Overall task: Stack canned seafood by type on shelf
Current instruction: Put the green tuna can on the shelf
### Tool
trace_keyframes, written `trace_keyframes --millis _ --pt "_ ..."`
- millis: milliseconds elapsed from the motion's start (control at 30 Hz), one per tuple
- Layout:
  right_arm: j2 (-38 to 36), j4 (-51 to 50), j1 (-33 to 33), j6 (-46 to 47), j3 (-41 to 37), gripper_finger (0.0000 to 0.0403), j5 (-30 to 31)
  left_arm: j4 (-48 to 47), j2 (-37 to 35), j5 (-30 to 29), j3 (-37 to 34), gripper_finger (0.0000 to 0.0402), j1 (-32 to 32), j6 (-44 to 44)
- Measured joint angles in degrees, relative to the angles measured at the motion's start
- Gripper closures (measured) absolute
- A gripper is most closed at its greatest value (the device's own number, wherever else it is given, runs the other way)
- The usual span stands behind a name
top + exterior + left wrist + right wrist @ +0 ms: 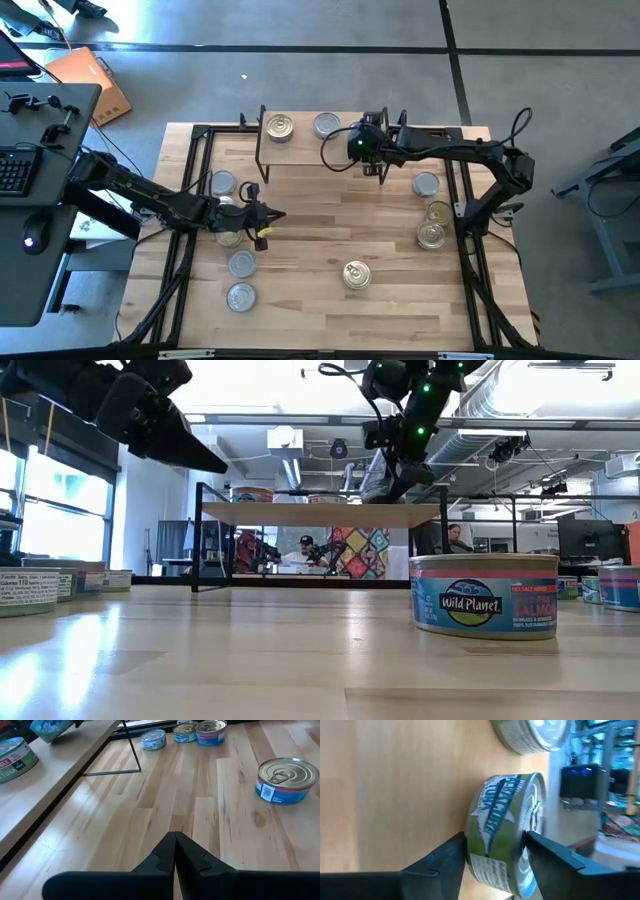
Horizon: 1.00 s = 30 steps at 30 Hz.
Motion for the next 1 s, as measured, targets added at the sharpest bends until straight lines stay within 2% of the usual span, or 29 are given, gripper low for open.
trace_keyframes --millis 233,333,500,767,867,1000 --pt "0.0 -1.6 0.0 0.7 0.5 0.0162 1.4 0.0 0.0 0.0 0.0 0.0401 0.0 -0.2" --pt "0.0 -2.5 0.0 1.7 0.5 0.0160 3.4 0.0 0.0 0.0 0.0 0.0401 0.0 -0.2" --pt "-0.5 -3.1 0.0 3.3 0.5 0.0160 3.3 0.0 0.0 0.0 0.0 0.0401 0.0 -0.2" --pt "-4.8 -3.0 -0.4 12.1 0.6 0.0160 3.7 0.0 0.0 0.0 0.0 0.0401 0.0 -0.2" --pt "-5.8 -2.4 -1.3 18.4 0.6 0.0160 -0.2 0.1 0.0 0.0 0.0 0.0401 0.0 -0.2" --pt "-5.4 1.2 -4.3 27.6 0.6 0.0177 -11.4 0.5 0.0 0.0 0.0 0.0401 0.0 -0.2"
